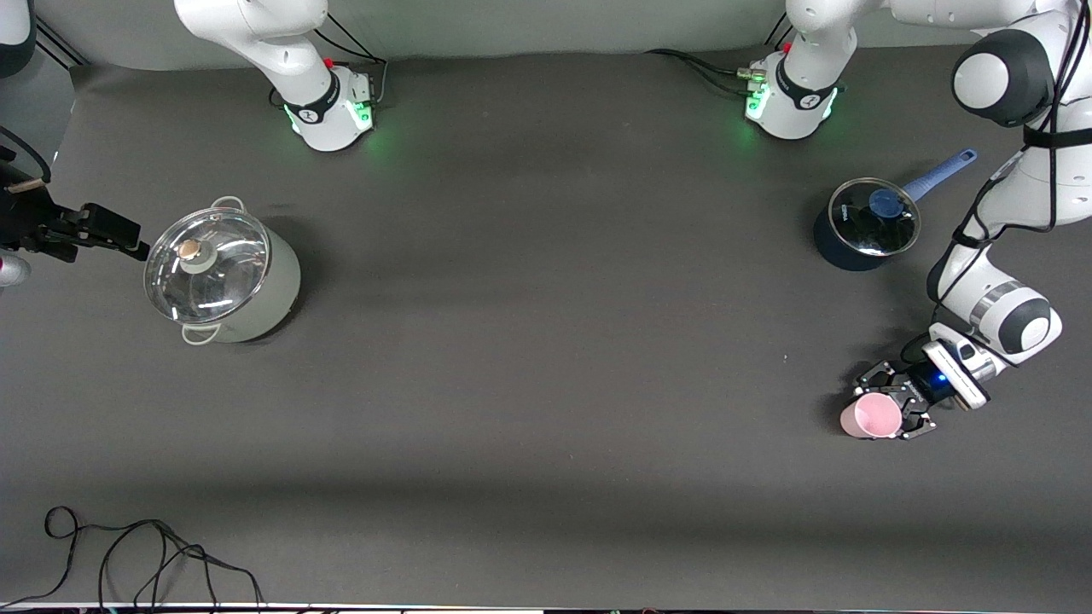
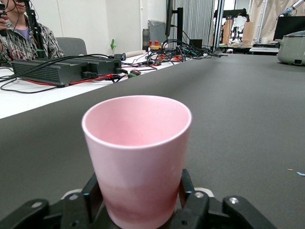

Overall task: Transfer pink cup from left to right arm
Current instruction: 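Lift the pink cup and carry it toward the table's middle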

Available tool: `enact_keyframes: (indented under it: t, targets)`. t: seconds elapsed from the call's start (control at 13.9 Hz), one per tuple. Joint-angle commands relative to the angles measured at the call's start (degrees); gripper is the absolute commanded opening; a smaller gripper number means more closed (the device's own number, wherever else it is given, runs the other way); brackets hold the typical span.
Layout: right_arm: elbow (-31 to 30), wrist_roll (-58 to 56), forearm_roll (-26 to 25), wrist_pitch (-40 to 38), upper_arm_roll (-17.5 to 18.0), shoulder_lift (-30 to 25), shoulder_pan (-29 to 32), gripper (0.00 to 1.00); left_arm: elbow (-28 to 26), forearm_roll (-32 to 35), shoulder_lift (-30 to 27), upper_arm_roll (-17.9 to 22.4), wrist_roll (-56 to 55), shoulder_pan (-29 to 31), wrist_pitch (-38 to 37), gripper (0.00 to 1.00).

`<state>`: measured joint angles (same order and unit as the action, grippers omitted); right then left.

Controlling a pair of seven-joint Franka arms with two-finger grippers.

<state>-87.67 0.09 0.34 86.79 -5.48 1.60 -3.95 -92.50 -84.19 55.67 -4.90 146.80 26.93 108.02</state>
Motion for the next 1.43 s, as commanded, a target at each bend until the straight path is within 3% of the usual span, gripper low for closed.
enact_keyframes:
  t: [0.0,0.36,0.57,0.79,1.0,1.15,1.36]
  targets:
    - [0.9,-0.9,0.4,-0.7,-0.2,0.3,-0.1,1.0,0.4,-1.2,0.2,0.2,1.1,-0.7,1.1,0.48]
    - [0.9,-0.9,0.4,-0.7,-0.2,0.2,-0.1,1.0,-2.1,-1.4,-3.8,-0.7,-2.6,-2.0,2.9,0.4]
    - [0.9,-0.7,0.5,-0.7,-0.3,0.2,-0.1,1.0,-8.5,-4.0,-10.3,-5.9,-3.1,-2.4,8.8,0.4]
    - [0.8,-0.8,0.5,-0.7,-0.3,0.3,-0.1,1.0,-15.1,-9.3,-17.9,-14.2,-3.1,-2.4,17.4,0.38]
    - [0.5,-0.4,0.5,-0.7,-0.3,0.3,-0.2,1.0,-21.8,-18.3,-26.5,-25.2,-3.1,-2.2,28.8,0.38]
    - [0.3,2.3,0.8,-0.7,-0.2,0.3,-0.4,1.0,-26.0,-24.4,-32.5,-31.0,-3.1,-2.2,30.6,0.39]
    - [0.3,14.5,4.3,-0.9,-0.2,0.2,-0.4,1.0,-26.4,-36.1,-37.5,-42.9,-3.2,-3.6,41.7,0.4]
